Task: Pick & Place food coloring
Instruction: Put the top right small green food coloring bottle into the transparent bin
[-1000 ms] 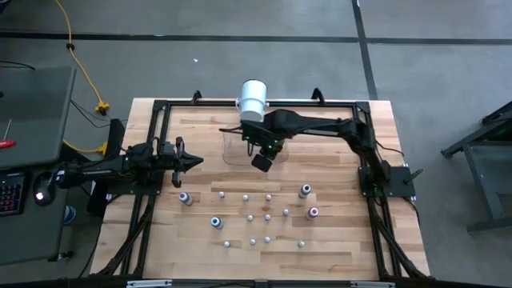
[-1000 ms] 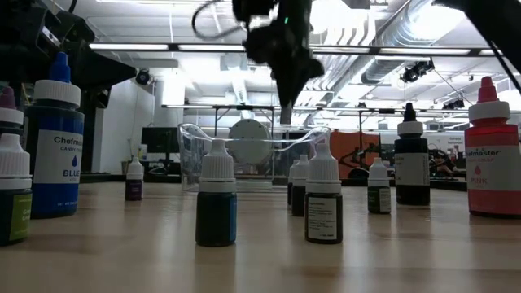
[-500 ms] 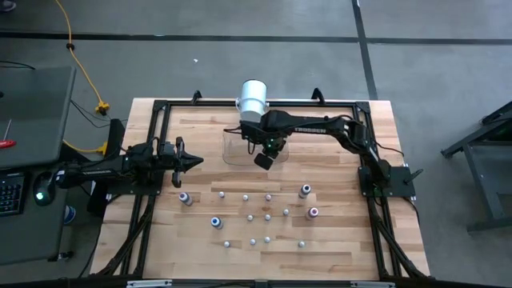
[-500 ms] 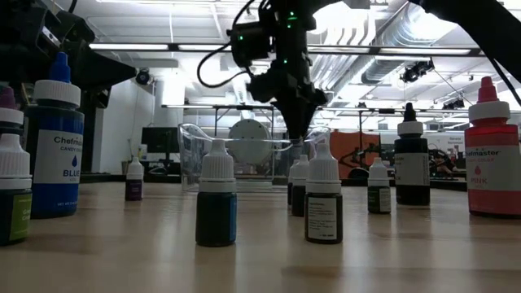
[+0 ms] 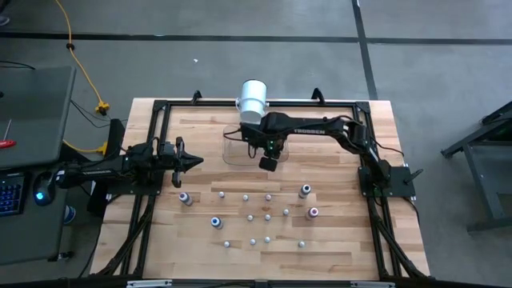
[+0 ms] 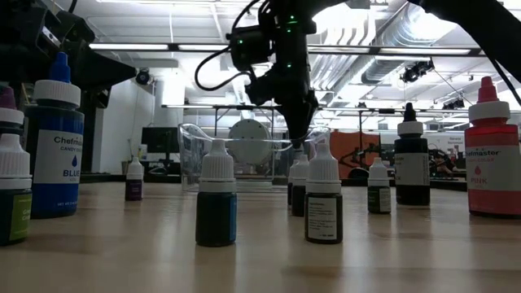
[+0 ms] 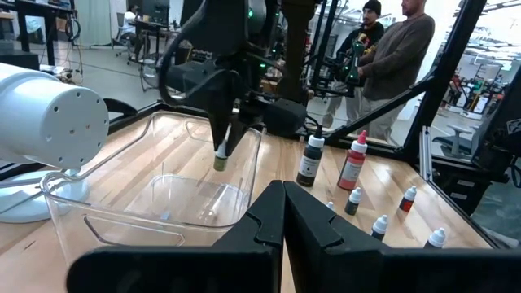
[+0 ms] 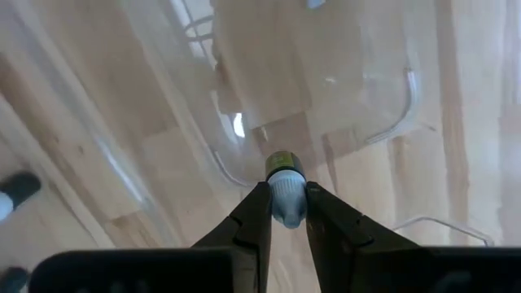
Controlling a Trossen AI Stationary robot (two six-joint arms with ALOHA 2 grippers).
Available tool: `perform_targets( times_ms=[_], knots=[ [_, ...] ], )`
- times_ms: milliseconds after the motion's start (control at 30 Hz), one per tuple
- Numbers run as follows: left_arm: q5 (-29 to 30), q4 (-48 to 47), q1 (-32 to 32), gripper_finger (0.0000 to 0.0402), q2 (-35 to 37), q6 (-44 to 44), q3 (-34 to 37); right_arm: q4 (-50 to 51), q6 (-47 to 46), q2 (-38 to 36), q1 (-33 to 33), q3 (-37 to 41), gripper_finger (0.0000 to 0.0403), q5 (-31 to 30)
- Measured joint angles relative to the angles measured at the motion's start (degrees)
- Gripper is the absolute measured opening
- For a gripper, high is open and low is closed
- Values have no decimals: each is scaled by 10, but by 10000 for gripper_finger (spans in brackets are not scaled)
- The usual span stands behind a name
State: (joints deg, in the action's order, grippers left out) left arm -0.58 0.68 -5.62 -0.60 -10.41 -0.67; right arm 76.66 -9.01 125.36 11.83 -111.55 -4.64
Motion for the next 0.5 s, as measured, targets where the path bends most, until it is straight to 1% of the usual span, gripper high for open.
perform_targets(
  times_ms=[167,367,500],
  knots=[
    [0,0,0,1,0,0,0,-15,-93,0,14,0,61,-2],
    [0,0,0,1,0,0,0,-20,-151,0,23,0,58,7],
    [0,0,0,1,0,0,0,-44,-179,-1,23,34,64,42]
  ],
)
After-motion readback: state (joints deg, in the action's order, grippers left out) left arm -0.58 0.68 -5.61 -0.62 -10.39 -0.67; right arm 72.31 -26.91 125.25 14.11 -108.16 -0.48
